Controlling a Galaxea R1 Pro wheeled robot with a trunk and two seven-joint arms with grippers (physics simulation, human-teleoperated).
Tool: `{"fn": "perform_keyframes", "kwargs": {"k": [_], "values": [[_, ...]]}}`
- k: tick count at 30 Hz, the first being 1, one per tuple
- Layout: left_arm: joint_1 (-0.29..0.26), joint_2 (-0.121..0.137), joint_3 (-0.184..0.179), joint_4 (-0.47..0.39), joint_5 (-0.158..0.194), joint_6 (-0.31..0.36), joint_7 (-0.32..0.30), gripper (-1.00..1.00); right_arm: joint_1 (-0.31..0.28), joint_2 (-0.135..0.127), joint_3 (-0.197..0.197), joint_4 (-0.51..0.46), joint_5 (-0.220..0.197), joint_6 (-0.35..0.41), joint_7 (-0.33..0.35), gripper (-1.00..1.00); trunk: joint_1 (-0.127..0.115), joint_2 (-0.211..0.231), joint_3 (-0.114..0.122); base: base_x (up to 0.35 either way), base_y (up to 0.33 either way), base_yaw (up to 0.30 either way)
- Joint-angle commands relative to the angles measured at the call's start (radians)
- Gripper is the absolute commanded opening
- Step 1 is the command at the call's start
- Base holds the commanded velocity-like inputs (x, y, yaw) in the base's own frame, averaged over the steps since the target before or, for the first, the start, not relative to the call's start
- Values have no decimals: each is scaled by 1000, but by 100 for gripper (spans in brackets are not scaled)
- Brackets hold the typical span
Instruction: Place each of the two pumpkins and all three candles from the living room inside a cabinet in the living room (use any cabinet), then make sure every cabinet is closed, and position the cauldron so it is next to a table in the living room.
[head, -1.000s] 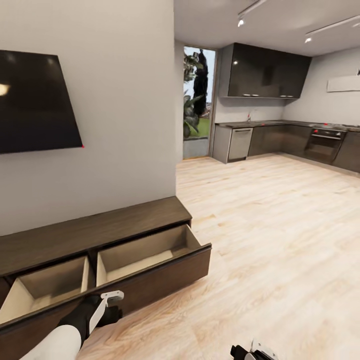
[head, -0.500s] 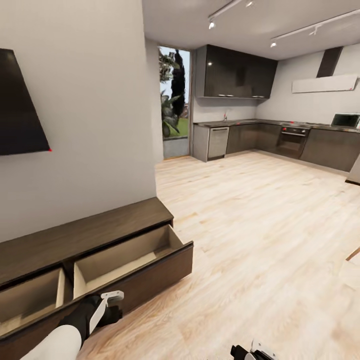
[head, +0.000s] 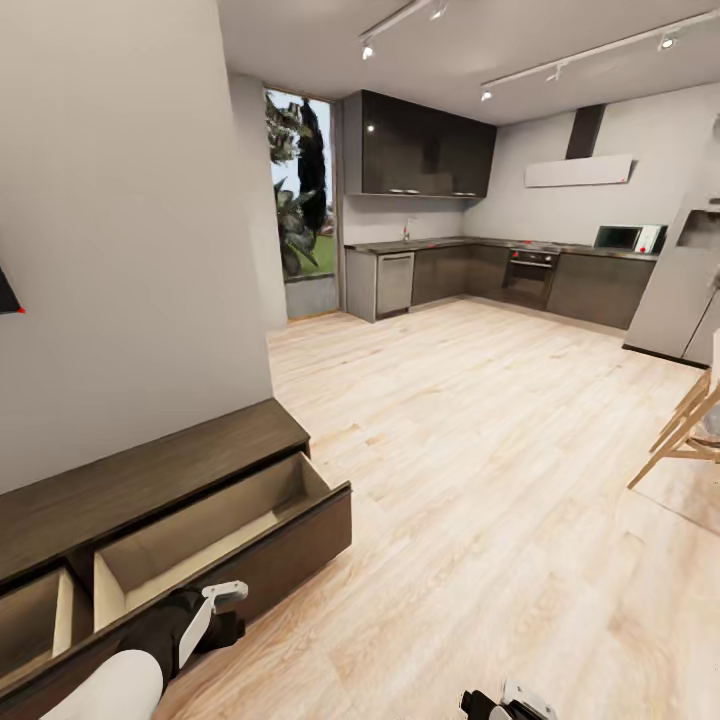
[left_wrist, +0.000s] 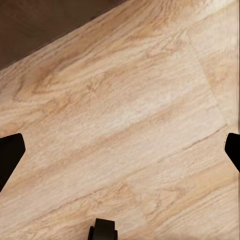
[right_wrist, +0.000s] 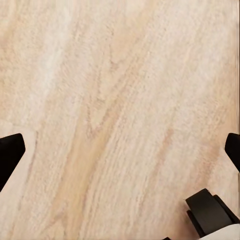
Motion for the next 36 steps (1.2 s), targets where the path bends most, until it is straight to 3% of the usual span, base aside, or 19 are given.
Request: {"fn": "perform_keyframes", "kwargs": {"k": [1,25,36], "values": [[0,0,0,0,0,0,0,100,0,0,0,0,0,0,0,100,0,0,0,0,0,-272],[0,1,0,0,0,0,0,100,0,1,0,12,0,-1,0,100,0,0,0,0,0,-272],[0,-7,0,0,-3,0,1,100,0,0,0,41,-3,-42,1,100,0,0,0,0,0,-272]]}}
